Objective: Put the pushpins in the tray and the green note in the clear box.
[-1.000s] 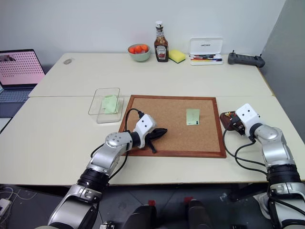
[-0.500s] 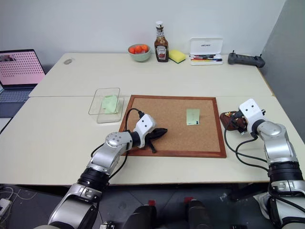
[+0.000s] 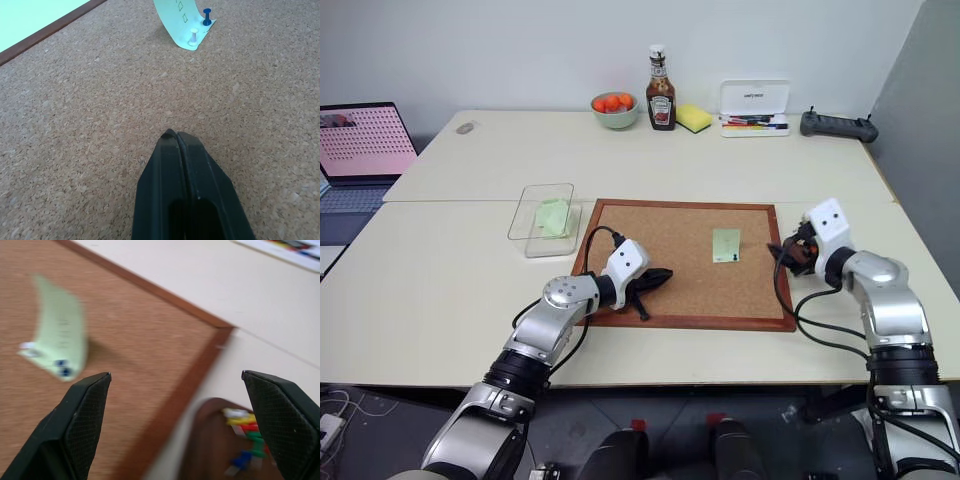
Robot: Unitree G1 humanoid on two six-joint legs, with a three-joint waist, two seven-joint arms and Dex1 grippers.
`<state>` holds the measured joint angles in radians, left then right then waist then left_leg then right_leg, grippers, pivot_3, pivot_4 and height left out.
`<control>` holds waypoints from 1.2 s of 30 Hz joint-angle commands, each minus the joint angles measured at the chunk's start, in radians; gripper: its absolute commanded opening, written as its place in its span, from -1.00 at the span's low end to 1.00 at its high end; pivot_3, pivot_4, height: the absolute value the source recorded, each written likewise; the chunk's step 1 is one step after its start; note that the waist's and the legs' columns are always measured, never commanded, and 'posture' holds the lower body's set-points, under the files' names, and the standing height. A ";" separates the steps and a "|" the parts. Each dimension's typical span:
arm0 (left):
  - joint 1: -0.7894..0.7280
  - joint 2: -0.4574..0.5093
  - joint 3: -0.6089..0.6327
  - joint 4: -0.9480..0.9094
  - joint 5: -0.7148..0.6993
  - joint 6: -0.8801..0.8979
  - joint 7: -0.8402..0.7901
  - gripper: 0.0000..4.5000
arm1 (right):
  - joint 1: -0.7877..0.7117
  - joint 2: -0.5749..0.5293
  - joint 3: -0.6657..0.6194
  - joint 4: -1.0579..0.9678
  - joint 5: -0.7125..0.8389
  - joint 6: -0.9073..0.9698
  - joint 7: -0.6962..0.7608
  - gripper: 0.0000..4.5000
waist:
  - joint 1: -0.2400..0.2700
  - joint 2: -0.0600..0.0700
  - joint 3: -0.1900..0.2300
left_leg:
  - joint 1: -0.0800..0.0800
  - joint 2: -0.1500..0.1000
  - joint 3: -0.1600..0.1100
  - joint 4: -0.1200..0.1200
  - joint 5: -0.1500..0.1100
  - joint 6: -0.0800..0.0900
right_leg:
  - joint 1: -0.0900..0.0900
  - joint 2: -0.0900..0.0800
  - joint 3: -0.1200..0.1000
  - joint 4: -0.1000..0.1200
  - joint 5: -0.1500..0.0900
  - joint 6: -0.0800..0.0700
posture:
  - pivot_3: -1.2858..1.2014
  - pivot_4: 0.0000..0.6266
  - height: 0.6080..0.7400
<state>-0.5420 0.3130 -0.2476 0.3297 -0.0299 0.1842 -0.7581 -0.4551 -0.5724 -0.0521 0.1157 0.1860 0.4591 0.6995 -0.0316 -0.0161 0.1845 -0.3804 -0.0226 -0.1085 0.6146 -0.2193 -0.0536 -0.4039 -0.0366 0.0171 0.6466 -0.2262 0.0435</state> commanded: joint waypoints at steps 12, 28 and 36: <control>0.023 0.015 -0.019 0.031 0.033 0.018 0.000 -1.00 | -0.036 0.070 0.153 -0.042 0.011 -0.002 0.084 0.98 | 0.000 0.000 0.000 | 0.000 0.000 0.000 0.000 0.000 0.000 | 0.000 0.000 0.000 0.000 0.000 0.000 | 0.03 -0.52 1.00; 0.035 0.019 -0.019 0.013 0.032 0.027 0.005 -1.00 | -0.132 0.098 0.153 0.157 -0.051 -0.096 0.077 0.49 | 0.000 0.000 0.000 | 0.000 0.000 0.000 0.000 0.000 0.000 | 0.000 0.000 0.000 0.000 0.000 0.000 | 0.03 -0.52 1.00; 0.041 0.019 -0.021 0.008 0.033 0.028 0.008 -1.00 | -0.136 0.096 0.149 0.171 -0.051 -0.104 0.078 -0.20 | 0.000 0.000 0.000 | 0.000 0.000 0.000 0.000 0.000 0.000 | 0.000 0.000 0.000 0.000 0.000 0.000 | 0.03 -0.52 1.00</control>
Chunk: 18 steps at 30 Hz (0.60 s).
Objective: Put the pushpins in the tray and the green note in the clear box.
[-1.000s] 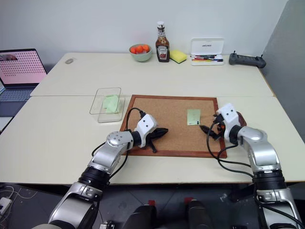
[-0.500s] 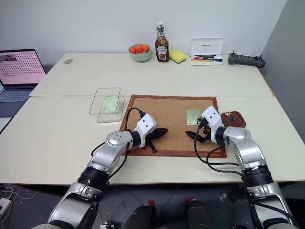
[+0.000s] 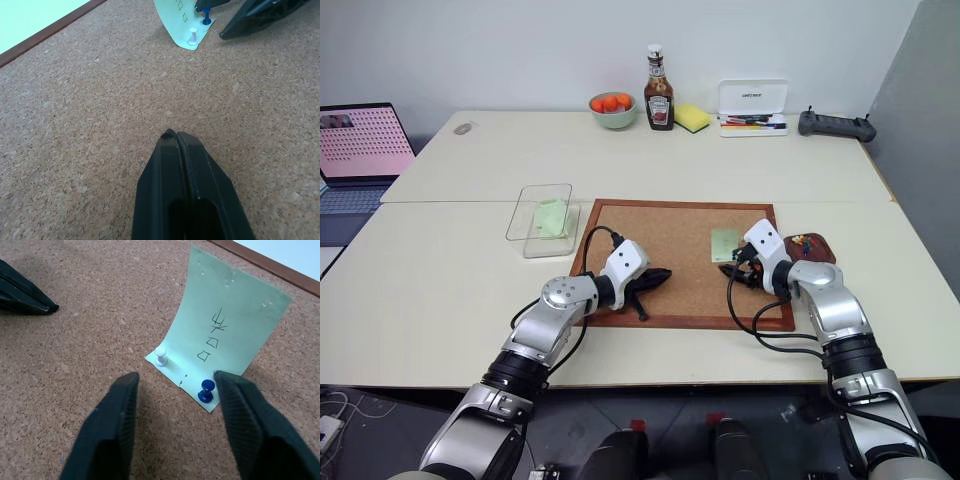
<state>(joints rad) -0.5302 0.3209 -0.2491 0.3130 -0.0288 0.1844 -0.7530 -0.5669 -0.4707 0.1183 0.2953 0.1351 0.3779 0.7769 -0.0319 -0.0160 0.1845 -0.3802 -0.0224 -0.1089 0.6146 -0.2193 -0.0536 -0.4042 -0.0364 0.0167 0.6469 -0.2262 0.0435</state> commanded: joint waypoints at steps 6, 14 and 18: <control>0.031 0.011 -0.021 0.022 0.033 0.029 0.003 -1.00 | -0.030 -0.006 -0.026 0.006 -0.008 -0.031 -0.009 -0.69 | 0.000 0.000 0.000 | 0.000 0.000 0.000 0.000 0.000 0.000 | 0.000 0.000 0.000 0.000 0.000 0.000 | 0.03 -0.52 1.00; 0.030 0.008 -0.023 0.021 0.034 0.030 0.004 -1.00 | -0.032 -0.012 -0.022 0.014 -0.041 -0.069 -0.012 -0.99 | 0.000 0.000 0.000 | 0.000 0.000 0.000 0.000 0.000 0.000 | 0.000 0.000 0.000 0.000 0.000 0.000 | 0.03 -0.52 1.00; 0.029 0.006 -0.024 0.024 0.034 0.028 0.004 -1.00 | -0.033 -0.008 -0.025 0.000 -0.038 -0.081 -0.005 -0.99 | 0.000 0.000 0.000 | 0.000 0.000 0.000 0.000 0.000 0.000 | 0.000 0.000 0.000 0.000 0.000 0.000 | 0.03 -0.52 1.00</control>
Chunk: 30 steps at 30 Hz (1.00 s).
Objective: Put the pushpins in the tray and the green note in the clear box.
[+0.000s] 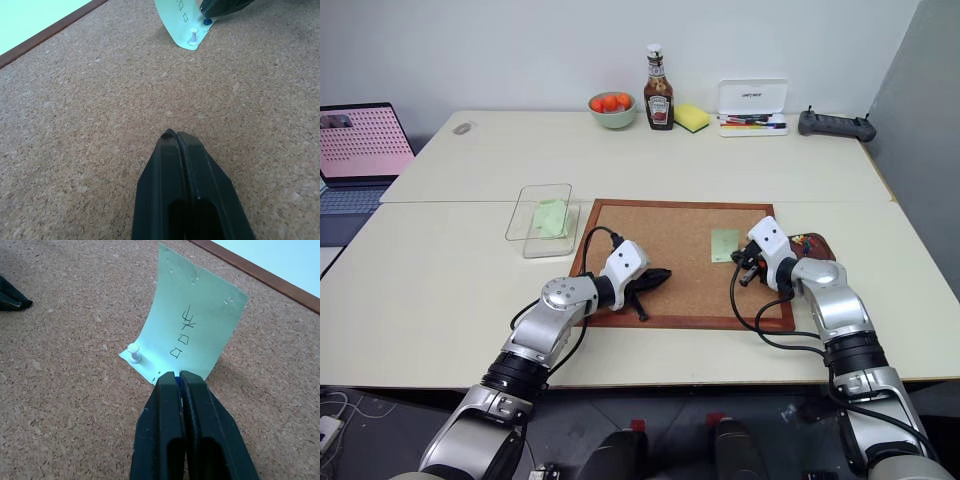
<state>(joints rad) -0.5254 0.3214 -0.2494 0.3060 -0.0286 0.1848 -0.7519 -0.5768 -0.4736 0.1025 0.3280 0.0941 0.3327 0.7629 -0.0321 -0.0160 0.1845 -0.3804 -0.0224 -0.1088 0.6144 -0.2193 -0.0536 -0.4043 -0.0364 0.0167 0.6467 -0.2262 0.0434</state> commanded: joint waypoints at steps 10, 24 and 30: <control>0.022 0.002 -0.028 0.042 0.038 0.030 0.005 -1.00 | -0.032 0.005 -0.045 -0.116 0.061 -0.029 0.032 -0.99 | -0.001 0.000 0.000 | 0.000 0.000 0.000 0.000 0.000 0.000 | 0.000 0.000 0.000 0.000 0.000 0.000 | 0.03 -0.52 1.00; 0.026 -0.008 -0.037 0.045 0.042 0.037 0.007 -1.00 | 0.007 -0.064 -0.108 -0.250 0.097 0.041 0.020 -0.99 | 0.001 0.000 0.000 | 0.000 0.000 0.000 0.000 0.000 0.000 | 0.000 0.000 0.000 0.000 0.000 0.000 | 0.03 -0.52 1.00; 0.028 -0.004 -0.037 0.050 0.040 0.031 0.007 -1.00 | 0.105 -0.224 -0.162 -0.232 0.017 0.007 -0.020 -0.99 | 0.004 0.000 0.000 | -0.001 -0.001 0.000 0.000 0.000 0.000 | 0.000 -0.001 0.000 -0.001 0.000 0.000 | 0.03 -0.52 1.00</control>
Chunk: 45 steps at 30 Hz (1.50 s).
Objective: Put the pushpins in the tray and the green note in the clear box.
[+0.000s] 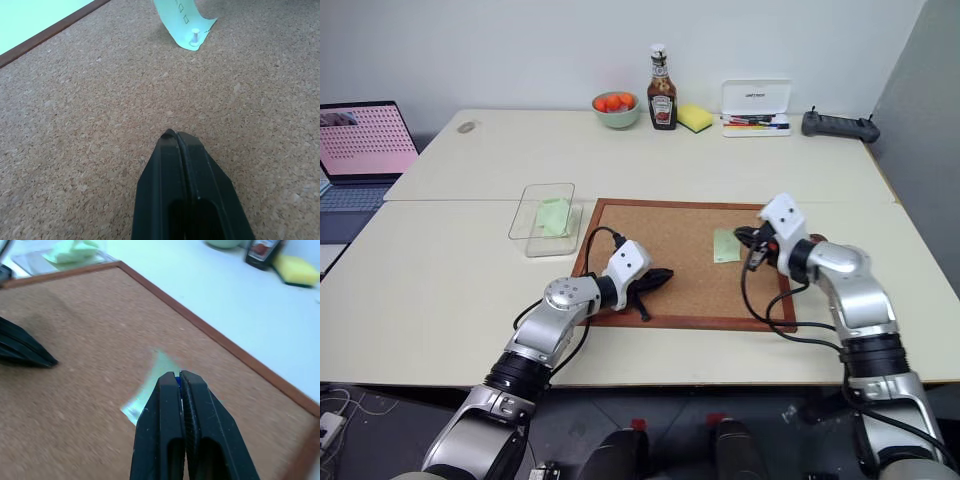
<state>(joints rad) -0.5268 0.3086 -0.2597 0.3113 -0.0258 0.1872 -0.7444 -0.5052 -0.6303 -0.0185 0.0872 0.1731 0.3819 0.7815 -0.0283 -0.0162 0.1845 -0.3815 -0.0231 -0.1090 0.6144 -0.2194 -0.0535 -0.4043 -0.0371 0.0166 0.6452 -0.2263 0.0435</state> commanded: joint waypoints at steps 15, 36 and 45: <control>0.020 0.005 -0.039 0.060 0.048 0.011 -0.007 -1.00 | 0.037 -0.134 0.044 0.264 -0.282 -0.216 -0.184 -0.99 | -0.002 0.001 -0.001 | 0.001 0.000 0.001 0.000 0.000 0.000 | 0.000 0.000 0.001 0.001 0.000 0.000 | 0.03 -0.52 1.00; 0.022 0.002 -0.034 0.072 0.060 -0.005 -0.004 -1.00 | -0.009 -0.116 -0.066 0.137 -0.114 -0.065 -0.094 0.67 | -0.002 0.001 -0.001 | 0.001 0.000 0.001 0.000 0.000 0.000 | 0.000 0.000 0.001 0.001 0.000 0.001 | 0.03 -0.52 1.00; 0.023 -0.003 -0.019 0.072 0.049 0.003 -0.001 -1.00 | 0.082 -0.037 0.026 -0.156 0.054 0.163 0.051 0.67 | -0.001 0.001 -0.001 | 0.001 0.000 0.000 0.000 0.000 0.000 | 0.001 0.000 0.000 0.001 0.000 0.001 | 0.03 -0.52 1.00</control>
<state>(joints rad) -0.5301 0.3072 -0.2575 0.3329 -0.0009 0.1632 -0.7478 -0.4160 -0.6872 -0.0112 0.0061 0.1900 0.5158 0.8235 -0.0297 -0.0154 0.1836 -0.3805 -0.0227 -0.1088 0.6149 -0.2192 -0.0533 -0.4033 -0.0370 0.0168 0.6458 -0.2259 0.0442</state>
